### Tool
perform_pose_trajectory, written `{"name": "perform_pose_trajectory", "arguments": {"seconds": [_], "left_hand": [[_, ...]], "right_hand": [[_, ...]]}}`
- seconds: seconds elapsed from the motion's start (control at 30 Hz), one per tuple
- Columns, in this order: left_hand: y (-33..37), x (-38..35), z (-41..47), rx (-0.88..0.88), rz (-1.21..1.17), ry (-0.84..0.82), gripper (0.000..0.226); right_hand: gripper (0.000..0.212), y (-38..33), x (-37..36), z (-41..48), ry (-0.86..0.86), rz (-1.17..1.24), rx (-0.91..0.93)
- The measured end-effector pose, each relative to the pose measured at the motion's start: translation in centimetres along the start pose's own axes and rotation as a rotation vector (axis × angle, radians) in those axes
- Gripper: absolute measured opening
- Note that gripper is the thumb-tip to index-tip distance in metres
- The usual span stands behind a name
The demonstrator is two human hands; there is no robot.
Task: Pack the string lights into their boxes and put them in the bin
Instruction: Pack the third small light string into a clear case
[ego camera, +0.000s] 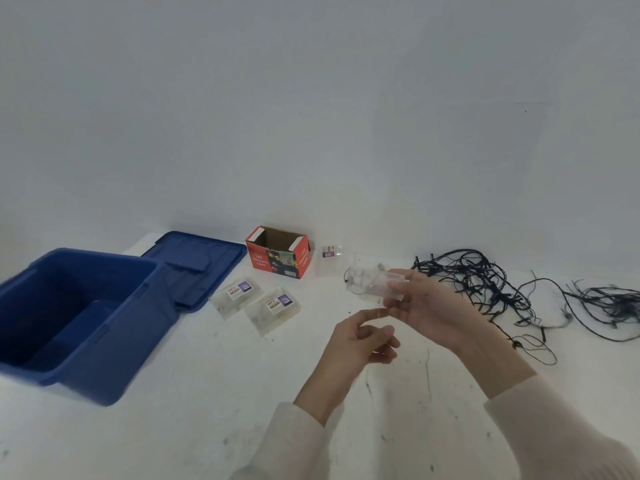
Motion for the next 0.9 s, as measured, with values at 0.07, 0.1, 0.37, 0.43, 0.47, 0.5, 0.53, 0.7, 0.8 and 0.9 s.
{"name": "perform_pose_trajectory", "arguments": {"seconds": [0.07,0.1,0.37,0.43,0.47,0.5,0.53,0.7,0.8,0.9], "left_hand": [[-0.1,-0.2,-0.6,0.015,-0.005,0.011,0.022],[-0.2,-0.3,-1.0,0.025,-0.016,0.014,0.021],[0.4,-1.2,-5.4,0.204,-0.274,-0.127,0.023],[1.1,-1.0,-6.4,0.261,-0.37,-0.192,0.023],[1.5,-0.8,-7.0,0.284,-0.397,-0.235,0.023],[1.8,-0.6,-7.6,0.303,-0.399,-0.283,0.022],[2.0,-0.5,-8.3,0.321,-0.382,-0.327,0.021],[1.5,0.1,-10.0,0.266,-0.059,-0.243,0.018],[2.5,1.3,-9.2,0.078,0.241,-0.044,0.02],[4.7,2.7,-7.9,-0.15,0.516,0.12,0.021]], "right_hand": [[0.017,0.3,-0.2,-0.1,0.023,-0.046,-0.006],[0.018,0.5,-0.2,-0.2,0.04,-0.07,0.002],[0.022,0.6,-1.2,-1.8,0.222,-0.492,0.349],[0.021,0.3,-1.6,-2.2,0.272,-0.837,0.472],[0.02,0.2,-1.8,-2.5,0.298,-1.014,0.544],[0.02,0.0,-2.0,-2.8,0.319,-1.163,0.612],[0.02,-0.2,-2.1,-3.1,0.333,-1.267,0.664],[0.023,-0.5,-2.0,-5.2,0.338,-1.589,0.758],[0.031,-0.6,-1.2,-6.2,0.357,-1.77,0.656],[0.031,-1.7,-0.9,-7.5,0.346,-1.681,0.384]]}}
Point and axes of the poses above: each hand's wrist, its own z-axis towards the middle knuckle, its own x-axis out of the back of the hand, y = z × x, the point moved 1 cm from there along z, towards the middle knuckle, and after that the axes turned 6 degrees about -y, right-handed, at the moved point
